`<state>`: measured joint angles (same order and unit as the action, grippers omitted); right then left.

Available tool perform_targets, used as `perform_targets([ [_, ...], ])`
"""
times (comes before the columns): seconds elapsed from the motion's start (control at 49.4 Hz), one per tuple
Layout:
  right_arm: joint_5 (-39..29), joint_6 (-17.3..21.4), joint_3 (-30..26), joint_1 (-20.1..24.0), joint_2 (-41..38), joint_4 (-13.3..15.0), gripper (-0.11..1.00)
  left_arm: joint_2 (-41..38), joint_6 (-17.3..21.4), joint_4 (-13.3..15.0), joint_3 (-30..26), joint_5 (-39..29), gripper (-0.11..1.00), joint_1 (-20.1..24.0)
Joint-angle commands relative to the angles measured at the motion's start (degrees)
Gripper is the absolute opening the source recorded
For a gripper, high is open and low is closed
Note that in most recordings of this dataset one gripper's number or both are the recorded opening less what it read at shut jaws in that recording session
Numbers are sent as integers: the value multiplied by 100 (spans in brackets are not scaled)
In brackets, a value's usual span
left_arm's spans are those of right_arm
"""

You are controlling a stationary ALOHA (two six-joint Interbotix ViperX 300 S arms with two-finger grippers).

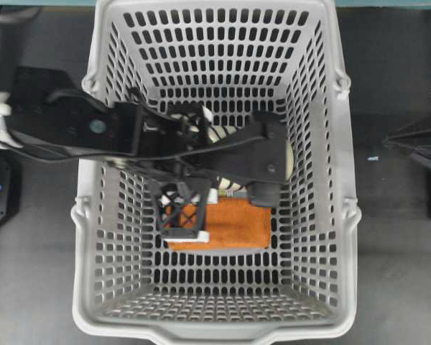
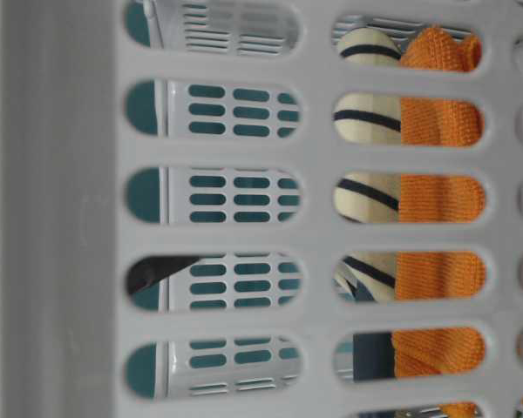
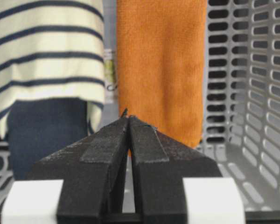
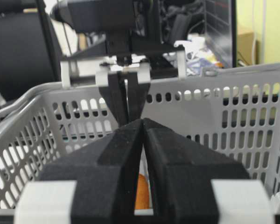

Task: Pick up the orange cloth from the shopping basket with the left arm.
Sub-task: 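Move the left gripper over the orange cloth and lower it into the basket, then close the left gripper on the orange cloth's edge, then lift the orange cloth upward with the left gripper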

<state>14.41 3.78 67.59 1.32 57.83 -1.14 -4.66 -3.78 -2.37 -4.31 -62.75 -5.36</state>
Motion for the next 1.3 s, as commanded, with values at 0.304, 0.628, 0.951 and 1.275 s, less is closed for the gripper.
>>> perform_targets([
  [0.304, -88, 0, -97, 18, -35, -18, 0, -615, -70, -18, -352, 0, 82, -62],
  [0.628, -88, 0, -88, 18, -35, -18, 0, -1055, -62, -18, -97, 343, 89, -185],
  [0.951, -88, 9, -53, 26, -35, -18, 0, -1063, -88, -18, 475, 861, 89, -202],
  [1.275, -88, 9, -53, 18, -44, -18, 0, -1063, -97, -18, 932, 1257, 89, -255],
])
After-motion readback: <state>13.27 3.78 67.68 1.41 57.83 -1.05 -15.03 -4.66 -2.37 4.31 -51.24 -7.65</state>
